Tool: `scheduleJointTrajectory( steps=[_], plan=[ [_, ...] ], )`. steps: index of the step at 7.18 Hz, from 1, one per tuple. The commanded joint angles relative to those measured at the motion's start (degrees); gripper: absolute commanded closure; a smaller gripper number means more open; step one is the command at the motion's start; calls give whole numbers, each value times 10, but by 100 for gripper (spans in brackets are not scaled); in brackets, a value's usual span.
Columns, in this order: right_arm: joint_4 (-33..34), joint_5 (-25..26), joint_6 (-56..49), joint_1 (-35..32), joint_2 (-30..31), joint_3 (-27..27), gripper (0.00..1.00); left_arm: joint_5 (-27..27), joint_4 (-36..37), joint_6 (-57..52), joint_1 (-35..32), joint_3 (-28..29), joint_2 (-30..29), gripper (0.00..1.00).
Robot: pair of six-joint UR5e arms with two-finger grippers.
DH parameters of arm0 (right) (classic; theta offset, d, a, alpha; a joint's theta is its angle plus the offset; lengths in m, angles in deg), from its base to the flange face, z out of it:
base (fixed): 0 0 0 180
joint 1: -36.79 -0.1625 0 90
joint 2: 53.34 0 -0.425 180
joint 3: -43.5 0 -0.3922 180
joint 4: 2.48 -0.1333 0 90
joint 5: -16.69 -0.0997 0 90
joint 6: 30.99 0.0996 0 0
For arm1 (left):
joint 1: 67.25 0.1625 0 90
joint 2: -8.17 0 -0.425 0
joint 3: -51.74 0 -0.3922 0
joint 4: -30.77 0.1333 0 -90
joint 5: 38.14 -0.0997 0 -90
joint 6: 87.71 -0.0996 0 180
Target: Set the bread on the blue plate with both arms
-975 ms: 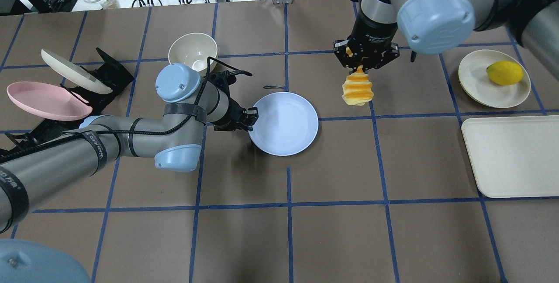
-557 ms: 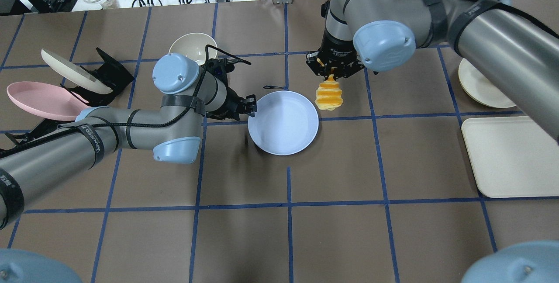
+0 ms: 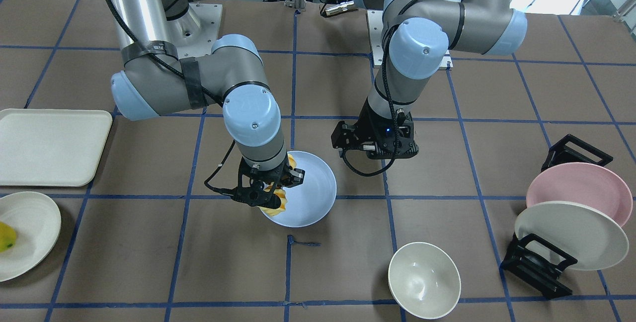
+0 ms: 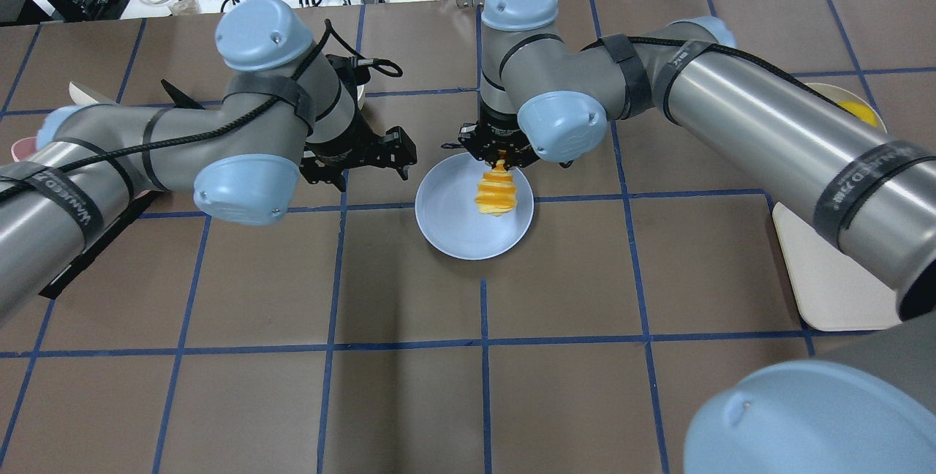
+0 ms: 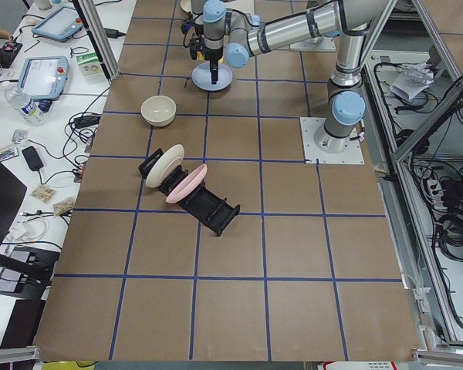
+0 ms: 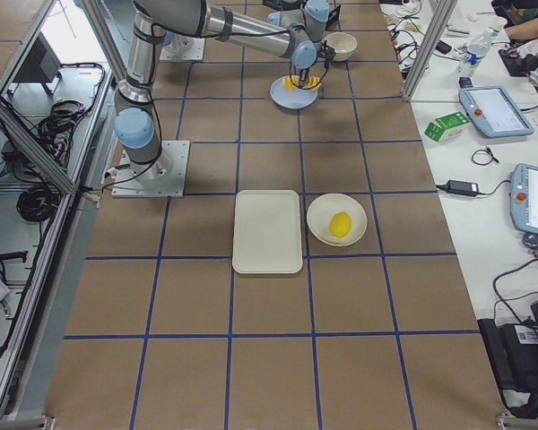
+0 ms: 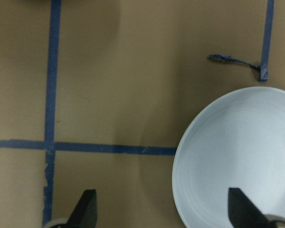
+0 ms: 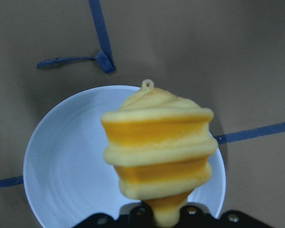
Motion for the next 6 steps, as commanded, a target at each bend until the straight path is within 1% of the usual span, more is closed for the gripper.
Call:
scheduleJointTrajectory(
  steps=[1,2,3,4,5,6],
  plan=[
    [22,0,12,-21,-28,0,100,-48,-178,0,3,58,81,0],
    [22,-1,19,-28,-29,3,100,-83,-258,4,6,90,93,0],
    [22,-1,19,-35,-31,8,95,-87,-265,1,11,104,93,0],
    [22,-1,17,-35,-34,16,53,-75,-262,0,26,112,90,0],
    [23,-2,14,-35,-35,26,40,-68,-266,0,37,124,81,0],
    [23,-2,13,-35,-36,27,13,-59,-266,0,35,133,79,0]
  ],
)
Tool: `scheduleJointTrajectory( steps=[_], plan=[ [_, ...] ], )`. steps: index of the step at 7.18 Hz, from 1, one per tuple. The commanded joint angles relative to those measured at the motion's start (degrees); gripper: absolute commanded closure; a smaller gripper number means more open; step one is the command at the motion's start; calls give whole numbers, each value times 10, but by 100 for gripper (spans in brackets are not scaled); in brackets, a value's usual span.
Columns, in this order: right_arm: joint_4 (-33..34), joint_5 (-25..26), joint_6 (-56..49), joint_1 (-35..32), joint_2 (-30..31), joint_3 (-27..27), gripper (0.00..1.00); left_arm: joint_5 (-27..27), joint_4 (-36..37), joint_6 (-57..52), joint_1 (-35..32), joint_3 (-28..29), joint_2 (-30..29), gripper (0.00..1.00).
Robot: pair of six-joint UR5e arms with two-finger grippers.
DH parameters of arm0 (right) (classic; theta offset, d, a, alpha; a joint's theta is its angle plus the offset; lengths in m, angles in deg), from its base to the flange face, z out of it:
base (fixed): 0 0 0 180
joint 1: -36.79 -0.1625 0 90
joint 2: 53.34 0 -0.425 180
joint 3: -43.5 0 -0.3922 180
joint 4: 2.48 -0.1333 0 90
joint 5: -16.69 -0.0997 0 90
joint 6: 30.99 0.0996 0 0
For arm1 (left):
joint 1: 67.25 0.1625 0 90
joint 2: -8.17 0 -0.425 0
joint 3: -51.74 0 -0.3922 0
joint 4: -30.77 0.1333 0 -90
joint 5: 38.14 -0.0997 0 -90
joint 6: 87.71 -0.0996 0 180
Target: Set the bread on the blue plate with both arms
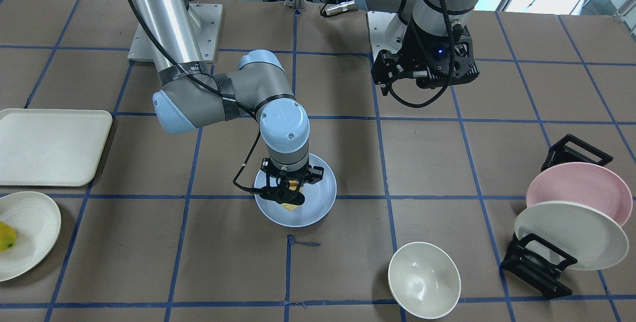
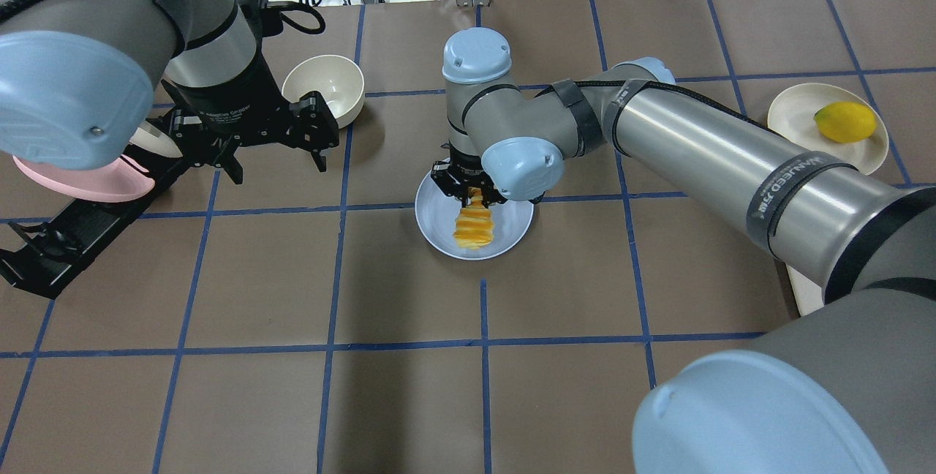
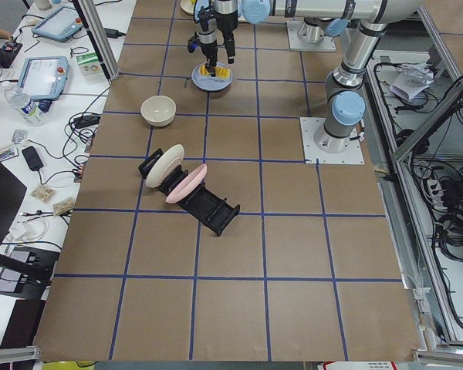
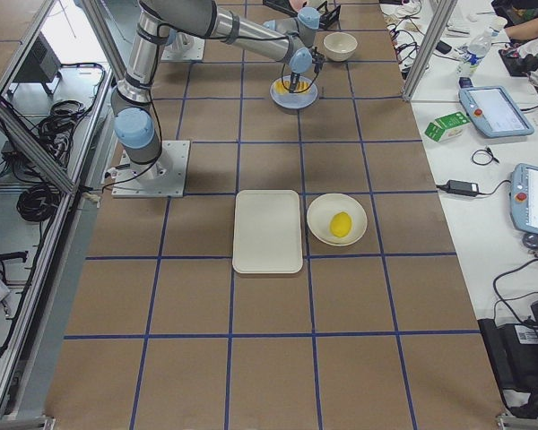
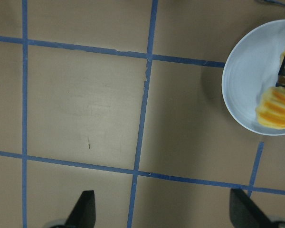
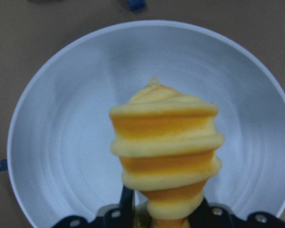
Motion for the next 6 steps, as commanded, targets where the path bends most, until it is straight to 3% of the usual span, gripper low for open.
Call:
scheduleJointTrajectory(
  steps=[1,4,6],
  plan=[
    [7,-1,-2,0,-1,2,0,11,-3,-1,2,17,-7,0],
    [1,-19,-8,13,10,-20,0,48,1,-69,7,17,-14,0],
    [-50,0,-85,57,64,-35,0,42,3,-71,8,15,-15,0]
  ],
)
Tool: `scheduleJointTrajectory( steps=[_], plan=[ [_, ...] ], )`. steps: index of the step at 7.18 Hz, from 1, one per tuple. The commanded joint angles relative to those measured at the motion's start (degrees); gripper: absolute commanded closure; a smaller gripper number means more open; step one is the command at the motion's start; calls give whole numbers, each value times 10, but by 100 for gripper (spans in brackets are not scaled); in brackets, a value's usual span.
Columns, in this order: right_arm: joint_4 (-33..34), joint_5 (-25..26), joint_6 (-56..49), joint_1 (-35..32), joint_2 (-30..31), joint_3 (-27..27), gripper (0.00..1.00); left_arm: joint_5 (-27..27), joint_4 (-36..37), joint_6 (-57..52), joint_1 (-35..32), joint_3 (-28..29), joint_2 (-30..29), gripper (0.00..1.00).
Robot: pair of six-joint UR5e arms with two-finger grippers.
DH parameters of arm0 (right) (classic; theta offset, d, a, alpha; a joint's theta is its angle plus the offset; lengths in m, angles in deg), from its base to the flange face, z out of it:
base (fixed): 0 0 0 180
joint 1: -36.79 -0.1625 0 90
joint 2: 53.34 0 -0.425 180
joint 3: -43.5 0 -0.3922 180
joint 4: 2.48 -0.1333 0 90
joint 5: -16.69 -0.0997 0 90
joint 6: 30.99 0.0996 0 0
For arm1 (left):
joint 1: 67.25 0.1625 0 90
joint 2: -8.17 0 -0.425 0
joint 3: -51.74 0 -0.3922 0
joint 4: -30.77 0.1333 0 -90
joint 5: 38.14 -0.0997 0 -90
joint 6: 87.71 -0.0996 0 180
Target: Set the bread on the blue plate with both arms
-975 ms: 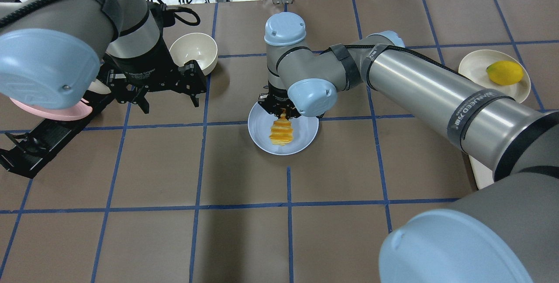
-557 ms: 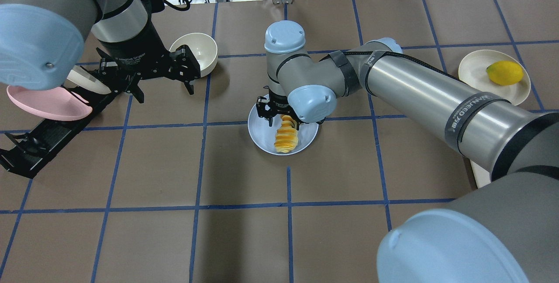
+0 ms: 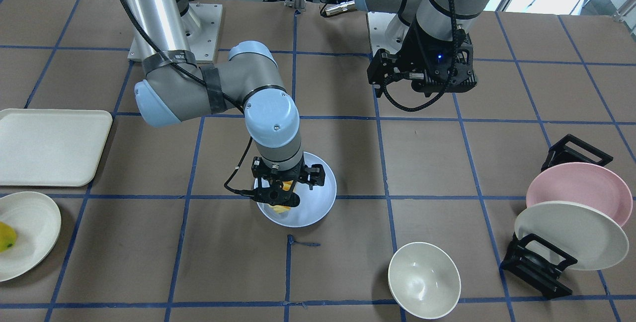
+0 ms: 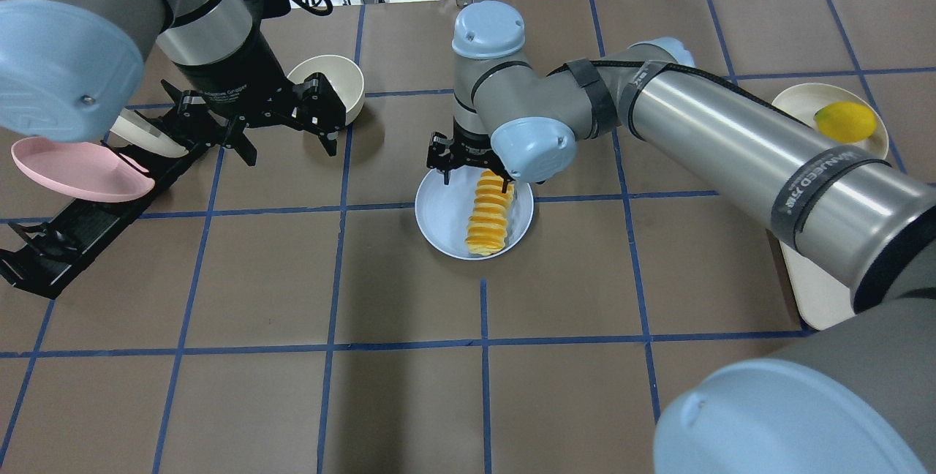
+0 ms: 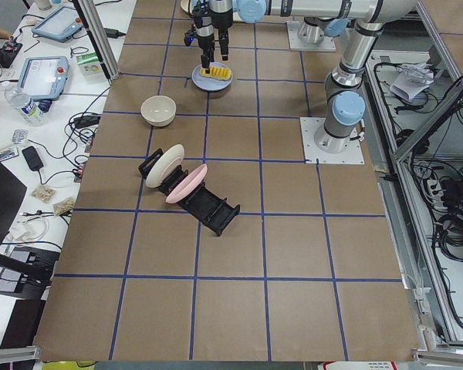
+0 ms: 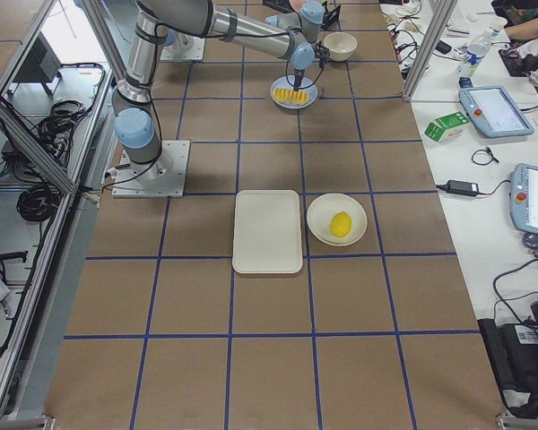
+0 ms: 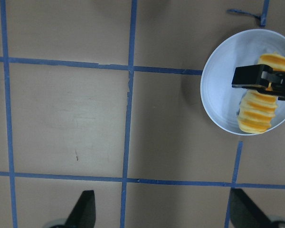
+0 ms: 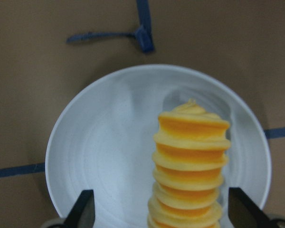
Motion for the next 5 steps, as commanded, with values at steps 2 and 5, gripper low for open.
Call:
scheduleJointTrajectory(
  steps=[2,5],
  plan=[
    [-122,12,-134,111,116,-7,0,-2,1,-2,3,-6,-1,0],
    [-265,39,-266,196,244,-3,0,2,1,-1,3,-7,-1,0]
  ],
)
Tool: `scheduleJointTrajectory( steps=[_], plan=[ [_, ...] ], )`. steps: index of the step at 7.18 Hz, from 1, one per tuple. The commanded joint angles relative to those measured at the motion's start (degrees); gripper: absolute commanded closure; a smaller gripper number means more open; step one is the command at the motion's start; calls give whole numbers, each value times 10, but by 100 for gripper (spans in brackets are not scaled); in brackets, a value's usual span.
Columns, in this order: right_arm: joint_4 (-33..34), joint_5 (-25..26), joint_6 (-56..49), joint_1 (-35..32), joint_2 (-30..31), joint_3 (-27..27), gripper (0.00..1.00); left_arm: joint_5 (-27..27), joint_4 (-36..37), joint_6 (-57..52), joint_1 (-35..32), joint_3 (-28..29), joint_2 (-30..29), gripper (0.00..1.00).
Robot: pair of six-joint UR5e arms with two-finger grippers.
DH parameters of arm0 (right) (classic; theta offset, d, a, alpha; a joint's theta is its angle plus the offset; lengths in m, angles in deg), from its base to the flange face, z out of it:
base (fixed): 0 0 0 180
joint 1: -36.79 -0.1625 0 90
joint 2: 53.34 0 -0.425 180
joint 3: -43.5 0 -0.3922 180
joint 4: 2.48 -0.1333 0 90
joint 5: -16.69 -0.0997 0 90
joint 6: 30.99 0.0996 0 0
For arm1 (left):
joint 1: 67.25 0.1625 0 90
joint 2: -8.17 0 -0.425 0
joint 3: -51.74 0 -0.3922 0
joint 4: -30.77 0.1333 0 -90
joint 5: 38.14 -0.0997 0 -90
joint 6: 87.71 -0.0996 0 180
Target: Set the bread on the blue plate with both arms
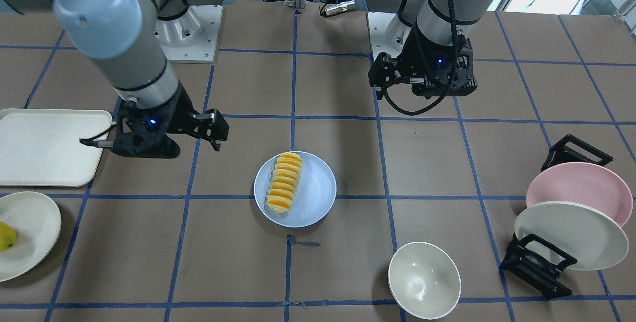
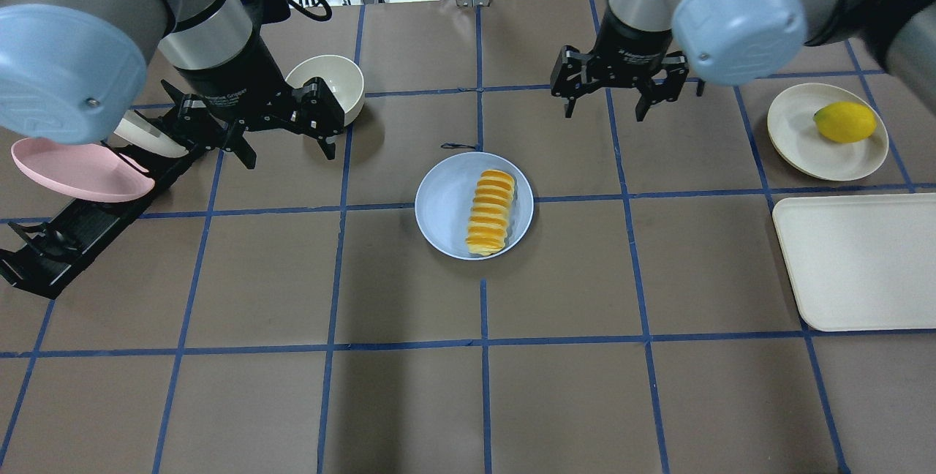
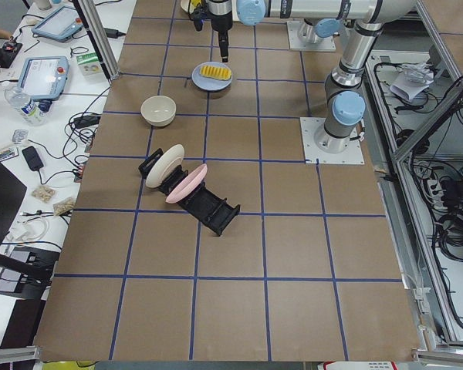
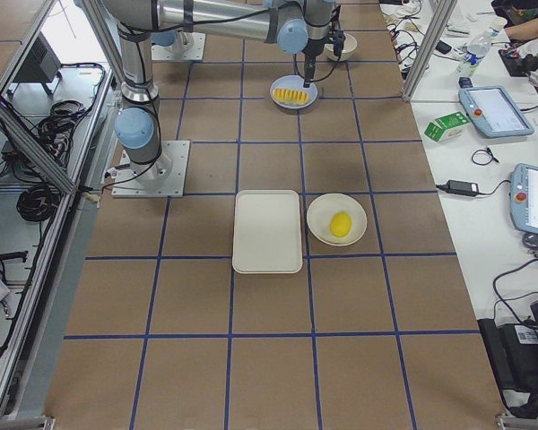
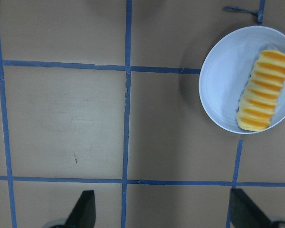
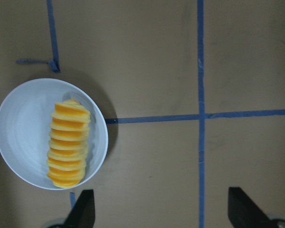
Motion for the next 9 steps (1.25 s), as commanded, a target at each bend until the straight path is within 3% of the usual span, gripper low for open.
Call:
scheduleJointTrajectory(
  steps=[1,2,9],
  plan=[
    [-95,49,-55,61,93,-3,0,3,0,0,0,-2,1,0],
    [-117,55,-56,60,120,-4,0,3,1,0,1,-2,1,0],
    [-118,42,-50,41,120,5,0,3,1,0,0,-3,0,0]
  ],
)
